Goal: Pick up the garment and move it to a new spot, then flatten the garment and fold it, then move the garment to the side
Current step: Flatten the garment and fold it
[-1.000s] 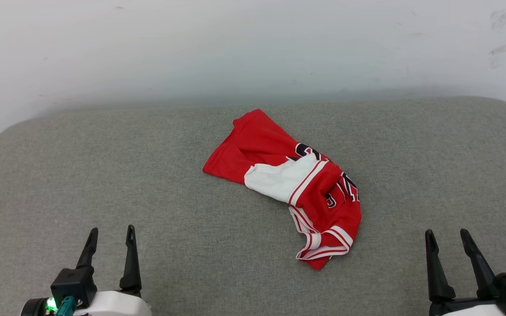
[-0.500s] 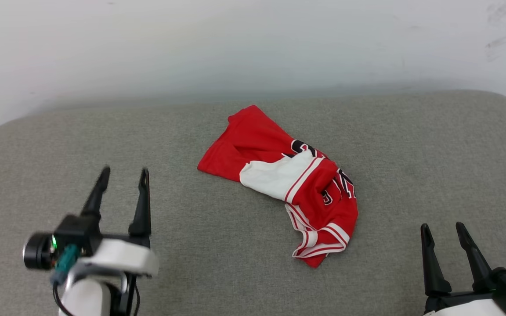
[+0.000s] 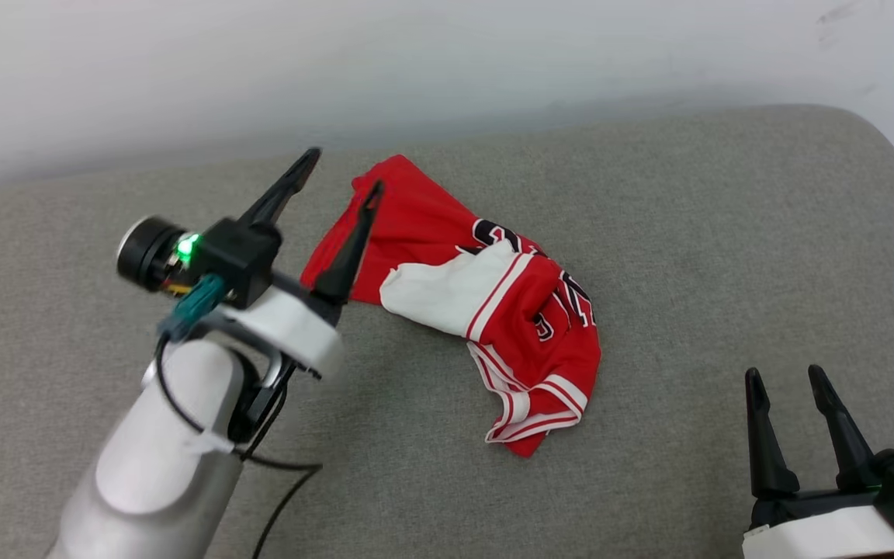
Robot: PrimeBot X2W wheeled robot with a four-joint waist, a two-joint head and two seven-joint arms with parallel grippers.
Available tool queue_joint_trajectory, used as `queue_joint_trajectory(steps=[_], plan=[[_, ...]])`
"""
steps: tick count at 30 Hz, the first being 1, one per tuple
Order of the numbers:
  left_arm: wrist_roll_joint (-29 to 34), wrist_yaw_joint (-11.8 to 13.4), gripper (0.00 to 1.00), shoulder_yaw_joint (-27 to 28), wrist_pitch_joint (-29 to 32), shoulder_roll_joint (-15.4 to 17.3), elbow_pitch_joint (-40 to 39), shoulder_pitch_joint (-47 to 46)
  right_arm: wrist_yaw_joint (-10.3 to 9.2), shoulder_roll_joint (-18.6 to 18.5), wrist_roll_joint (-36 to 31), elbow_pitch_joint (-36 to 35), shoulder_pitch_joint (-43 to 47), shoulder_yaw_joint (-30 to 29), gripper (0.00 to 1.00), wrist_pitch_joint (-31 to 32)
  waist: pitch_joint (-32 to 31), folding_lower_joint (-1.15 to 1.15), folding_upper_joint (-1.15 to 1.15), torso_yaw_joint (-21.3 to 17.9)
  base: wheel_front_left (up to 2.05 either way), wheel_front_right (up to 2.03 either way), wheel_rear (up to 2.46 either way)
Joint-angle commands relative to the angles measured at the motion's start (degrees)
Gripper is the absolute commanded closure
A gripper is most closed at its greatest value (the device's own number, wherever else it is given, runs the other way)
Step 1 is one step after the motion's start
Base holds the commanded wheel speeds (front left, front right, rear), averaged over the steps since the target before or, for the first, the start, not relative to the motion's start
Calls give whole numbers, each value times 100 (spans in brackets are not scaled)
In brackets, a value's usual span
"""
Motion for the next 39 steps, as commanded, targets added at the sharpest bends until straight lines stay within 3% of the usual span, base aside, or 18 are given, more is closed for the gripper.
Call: queue_joint_trajectory(steps=[1, 6, 13, 22, 30, 38, 39], plan=[[-193, -2, 0, -291, 100, 135, 60, -267, -4, 8, 59, -29, -112, -3, 0, -12, 97, -1, 0, -70, 0, 0, 0], [-983, -3, 0, -1549, 752, 562, 237, -1099, -4, 7, 78, -40, -233, 18, 0, -12, 271, -1, 0, -179, 0, 0, 0], [-2194, -4, 0, -3184, 2214, 1123, 416, -1959, -4, 8, 142, -58, -367, 37, 0, -12, 515, -1, 0, -392, 0, 0, 0], [-3192, -4, 0, -4660, 3761, 1666, 441, -2780, -4, 8, 260, -95, -544, 73, 0, -12, 910, -1, 0, -673, 0, 0, 0], [-3282, -4, 0, -5209, 4245, 1877, 523, -3178, -4, 8, 416, -124, -757, 151, 0, -12, 1317, -1, 0, -899, 0, 0, 0], [-3279, -8, 0, -5312, 5117, 2029, 335, -2683, -4, 7, 494, -118, -829, 180, 0, -12, 1512, -1, 0, -995, 0, 0, 0], [-3258, -10, 43, -5324, 5103, 2057, 322, -2655, -4, 8, 498, -117, -831, 182, 0, -12, 1523, -1, 0, -997, 0, 0, 0]])
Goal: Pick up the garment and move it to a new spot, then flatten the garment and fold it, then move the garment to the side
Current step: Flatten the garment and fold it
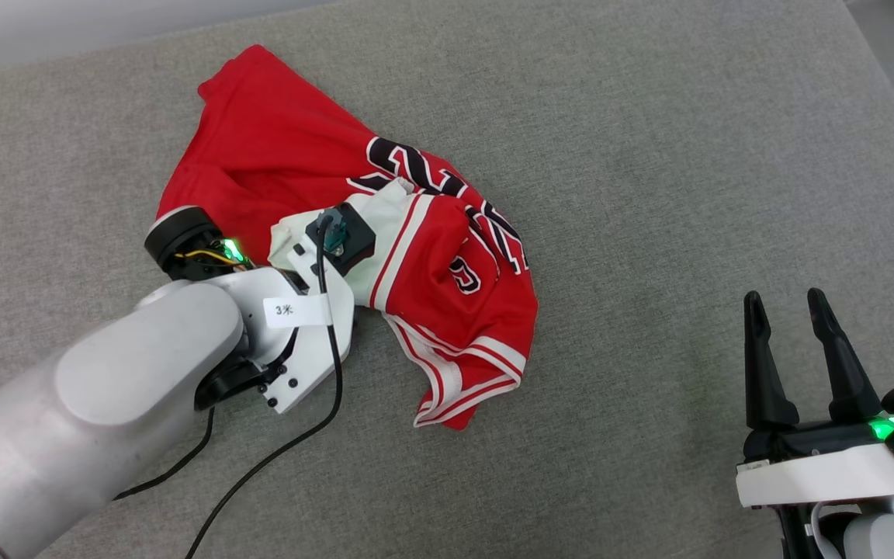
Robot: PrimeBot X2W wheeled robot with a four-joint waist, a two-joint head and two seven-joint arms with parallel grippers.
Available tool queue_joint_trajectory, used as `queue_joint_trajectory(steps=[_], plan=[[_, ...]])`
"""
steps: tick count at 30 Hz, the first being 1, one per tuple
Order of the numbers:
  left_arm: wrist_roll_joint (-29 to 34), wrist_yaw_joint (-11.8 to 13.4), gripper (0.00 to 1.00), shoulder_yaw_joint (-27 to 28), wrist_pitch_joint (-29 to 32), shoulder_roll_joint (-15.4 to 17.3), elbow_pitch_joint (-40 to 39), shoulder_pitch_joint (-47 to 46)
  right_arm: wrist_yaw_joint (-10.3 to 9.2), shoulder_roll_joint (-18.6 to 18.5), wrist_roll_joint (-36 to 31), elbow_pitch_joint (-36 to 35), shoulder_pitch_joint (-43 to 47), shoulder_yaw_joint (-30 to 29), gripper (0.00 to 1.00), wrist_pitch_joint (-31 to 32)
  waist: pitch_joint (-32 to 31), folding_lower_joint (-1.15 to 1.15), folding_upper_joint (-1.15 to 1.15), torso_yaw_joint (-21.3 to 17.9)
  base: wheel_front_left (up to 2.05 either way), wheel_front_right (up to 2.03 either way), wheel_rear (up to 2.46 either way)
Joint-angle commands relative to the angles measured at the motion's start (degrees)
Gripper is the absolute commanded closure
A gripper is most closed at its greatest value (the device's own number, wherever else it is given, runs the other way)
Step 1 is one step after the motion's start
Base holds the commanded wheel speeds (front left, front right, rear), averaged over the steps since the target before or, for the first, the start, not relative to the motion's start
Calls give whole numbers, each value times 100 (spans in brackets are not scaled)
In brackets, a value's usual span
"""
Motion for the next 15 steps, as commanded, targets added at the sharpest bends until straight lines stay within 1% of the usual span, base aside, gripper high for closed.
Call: queue_joint_trajectory(steps=[1, 2, 5, 9, 10, 12, 15], plan=[[78, -15, 94, -147, -17, 53, 33, 301, -4, 8, 14, -5, -65, 4, 0, -12, 26, 0, 0, -8, 0, 0, 0], [79, -15, 100, -145, -111, 62, 44, 298, -4, 8, 17, 1, -74, 1, 0, -12, 33, 0, 0, -7, 0, 0, 0], [122, -11, 100, -129, -394, 53, 78, 274, -4, 8, -9, 17, -109, -5, 0, -12, 28, 0, 0, 18, 0, 0, 0], [106, -11, 100, -97, -866, -60, 128, 206, -4, 7, -70, 30, -53, -40, 0, -12, -92, 0, 0, 117, 0, 0, 0], [106, -11, 100, -97, -866, -60, 128, 206, -4, 7, -70, 30, -53, -40, 0, -12, -92, 0, 0, 117, 0, 0, 0], [10, -11, 100, -89, -1162, -74, 93, 184, -4, 7, -113, 40, 38, -76, 0, -12, -201, 0, 0, 201, 0, 0, 0], [-91, -10, 100, -46, -1650, 13, 72, 153, -4, 7, -143, 68, 142, -126, 0, -12, -384, 0, 0, 368, 0, 0, 0]])
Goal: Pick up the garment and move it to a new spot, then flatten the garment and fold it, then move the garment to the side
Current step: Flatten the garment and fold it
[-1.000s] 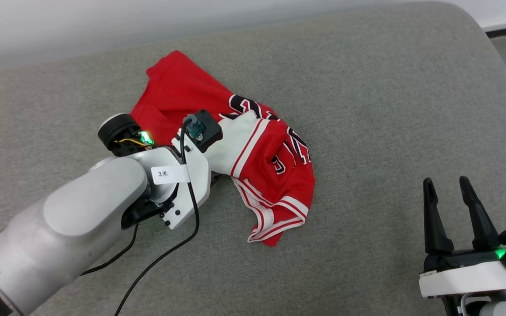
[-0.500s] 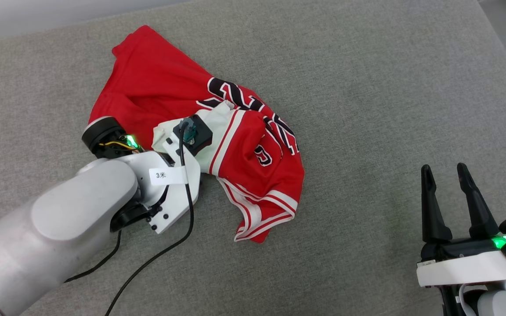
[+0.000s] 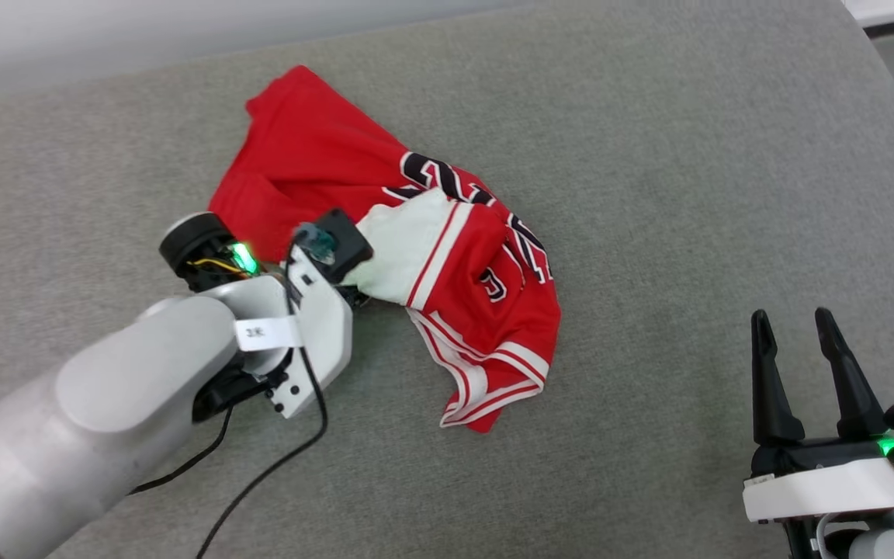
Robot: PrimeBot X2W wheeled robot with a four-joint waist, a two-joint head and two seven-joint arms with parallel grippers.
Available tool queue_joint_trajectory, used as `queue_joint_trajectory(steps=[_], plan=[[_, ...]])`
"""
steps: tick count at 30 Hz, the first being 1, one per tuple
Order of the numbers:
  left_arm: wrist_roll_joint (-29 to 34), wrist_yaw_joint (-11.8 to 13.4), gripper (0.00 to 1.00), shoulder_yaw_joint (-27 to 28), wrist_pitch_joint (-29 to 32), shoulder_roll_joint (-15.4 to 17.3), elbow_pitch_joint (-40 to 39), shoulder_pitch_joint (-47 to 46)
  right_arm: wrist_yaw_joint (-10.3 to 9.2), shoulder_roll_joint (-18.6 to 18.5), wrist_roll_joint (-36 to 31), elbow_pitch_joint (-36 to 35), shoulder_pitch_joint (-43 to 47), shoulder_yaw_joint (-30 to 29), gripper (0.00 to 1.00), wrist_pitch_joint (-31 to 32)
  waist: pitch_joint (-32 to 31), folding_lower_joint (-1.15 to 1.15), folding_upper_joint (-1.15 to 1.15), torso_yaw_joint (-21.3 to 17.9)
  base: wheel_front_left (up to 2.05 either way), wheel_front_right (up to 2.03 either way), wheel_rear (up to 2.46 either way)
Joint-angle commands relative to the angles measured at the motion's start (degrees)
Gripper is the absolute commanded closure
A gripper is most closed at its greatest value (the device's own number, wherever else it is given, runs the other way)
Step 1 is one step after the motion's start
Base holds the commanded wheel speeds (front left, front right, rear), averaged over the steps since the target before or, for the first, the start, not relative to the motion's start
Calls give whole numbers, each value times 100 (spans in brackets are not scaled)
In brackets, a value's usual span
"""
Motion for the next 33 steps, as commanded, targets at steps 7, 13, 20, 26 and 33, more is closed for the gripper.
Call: queue_joint_trajectory(steps=[7, 13, 20, 26, 33], plan=[[-320, 255, 100, 344, -780, 438, -195, 521, -4, 8, -105, 56, 196, -28, 0, -12, -518, -1, 0, 549, 0, 0, 0], [-697, 665, 100, 471, -1057, 975, -373, 1240, -4, 7, -188, 83, 306, -45, 0, -12, -747, -1, 0, 851, 0, 0, 0], [-1294, 1064, 100, 629, -1323, 1566, -248, 2090, -4, 8, -251, 80, 417, -94, 0, -11, -860, -1, 0, 1056, 0, 0, 0], [-1622, 1269, 100, 654, -1386, 1890, 115, 2570, -4, 7, -307, 79, 449, -114, 0, -11, -872, -1, 0, 1155, 0, 0, 0], [-2061, 1258, 100, 609, -1311, 1668, 685, 3004, -4, 7, -345, 104, 405, -107, 0, -11, -866, -1, 0, 1175, 0, 0, 0]])
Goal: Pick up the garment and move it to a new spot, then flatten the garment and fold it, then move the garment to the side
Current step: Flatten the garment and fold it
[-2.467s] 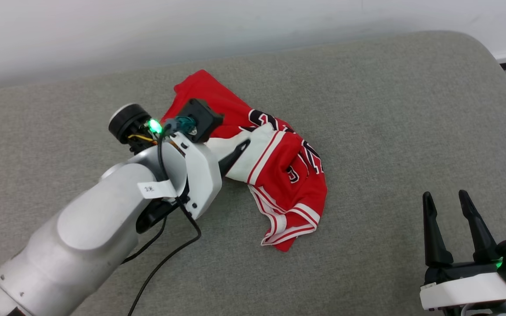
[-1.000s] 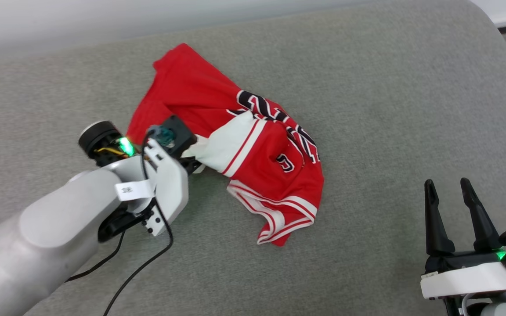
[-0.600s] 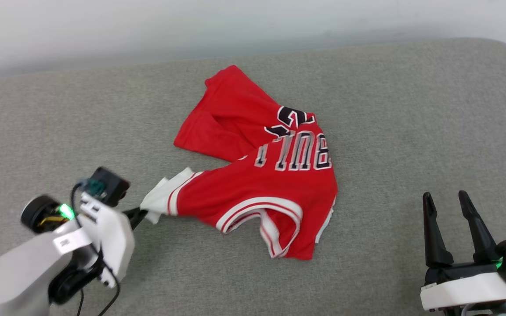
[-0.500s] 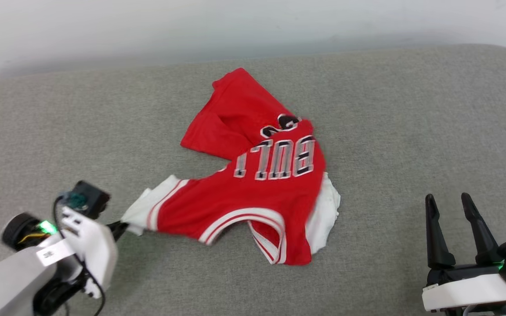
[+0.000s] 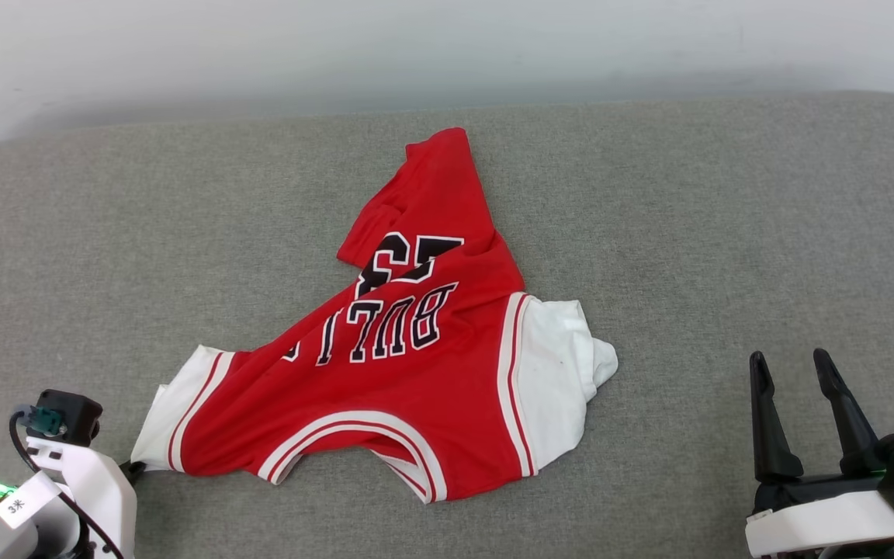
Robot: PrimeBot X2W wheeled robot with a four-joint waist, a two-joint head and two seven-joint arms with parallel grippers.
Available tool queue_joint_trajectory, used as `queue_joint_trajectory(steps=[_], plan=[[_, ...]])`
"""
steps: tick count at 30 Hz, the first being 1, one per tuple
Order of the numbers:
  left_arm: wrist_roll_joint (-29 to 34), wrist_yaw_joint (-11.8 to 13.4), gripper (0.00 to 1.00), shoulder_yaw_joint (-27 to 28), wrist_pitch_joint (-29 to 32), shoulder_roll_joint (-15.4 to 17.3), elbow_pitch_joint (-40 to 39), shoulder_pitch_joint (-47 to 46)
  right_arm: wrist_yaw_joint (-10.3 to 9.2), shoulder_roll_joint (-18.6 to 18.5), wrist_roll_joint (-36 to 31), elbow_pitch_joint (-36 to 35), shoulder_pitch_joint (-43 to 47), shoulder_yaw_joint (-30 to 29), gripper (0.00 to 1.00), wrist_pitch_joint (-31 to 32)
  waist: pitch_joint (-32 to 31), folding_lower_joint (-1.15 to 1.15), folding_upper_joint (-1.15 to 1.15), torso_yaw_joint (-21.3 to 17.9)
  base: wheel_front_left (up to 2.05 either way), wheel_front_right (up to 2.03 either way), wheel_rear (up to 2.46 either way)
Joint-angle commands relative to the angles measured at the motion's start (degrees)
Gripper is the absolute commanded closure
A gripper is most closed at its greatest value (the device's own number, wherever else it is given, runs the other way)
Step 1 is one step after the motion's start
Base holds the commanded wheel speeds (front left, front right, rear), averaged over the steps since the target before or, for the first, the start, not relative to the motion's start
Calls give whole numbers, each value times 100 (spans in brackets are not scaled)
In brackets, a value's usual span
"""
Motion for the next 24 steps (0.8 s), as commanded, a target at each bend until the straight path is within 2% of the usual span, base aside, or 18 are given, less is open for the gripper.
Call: queue_joint_trajectory(steps=[1, 3, 5, 8, 13, 19, 24], plan=[[-53, -39, 100, -66, -5, -113, 145, 194, -4, 6, -12, 17, -14, -10, 0, -11, -23, 1, 0, 8, 0, 0, 0], [-71, -81, 100, -4, -193, -279, 244, 182, -4, 6, -62, 26, 12, -35, 0, -11, -72, 1, 0, 38, 0, 0, 0], [-37, -60, 0, 98, -468, -391, 302, 130, -4, 6, -139, -9, -6, -51, 0, -11, -137, 1, 0, 71, 0, 0, 0], [87, 118, 0, 260, -1031, -510, 274, 49, -4, 5, -290, -106, -117, -117, 0, -11, -270, 1, 0, 133, 0, 0, 0], [276, 568, 0, 509, -1859, -592, -10, 142, -4, -34, -663, -357, -390, -201, 0, -11, -472, 1, 0, 261, 0, 0, 0], [554, 1265, 0, 981, -2185, -718, -621, 425, -4, -478, -783, -516, -971, -105, 0, -11, -623, 1, 0, 419, 0, 0, 0], [1302, 1834, 0, 1909, -2202, -975, -1330, 900, -5, -1107, -707, -166, -1489, 262, 0, -11, -653, 1, 0, 572, 0, 0, 0]])
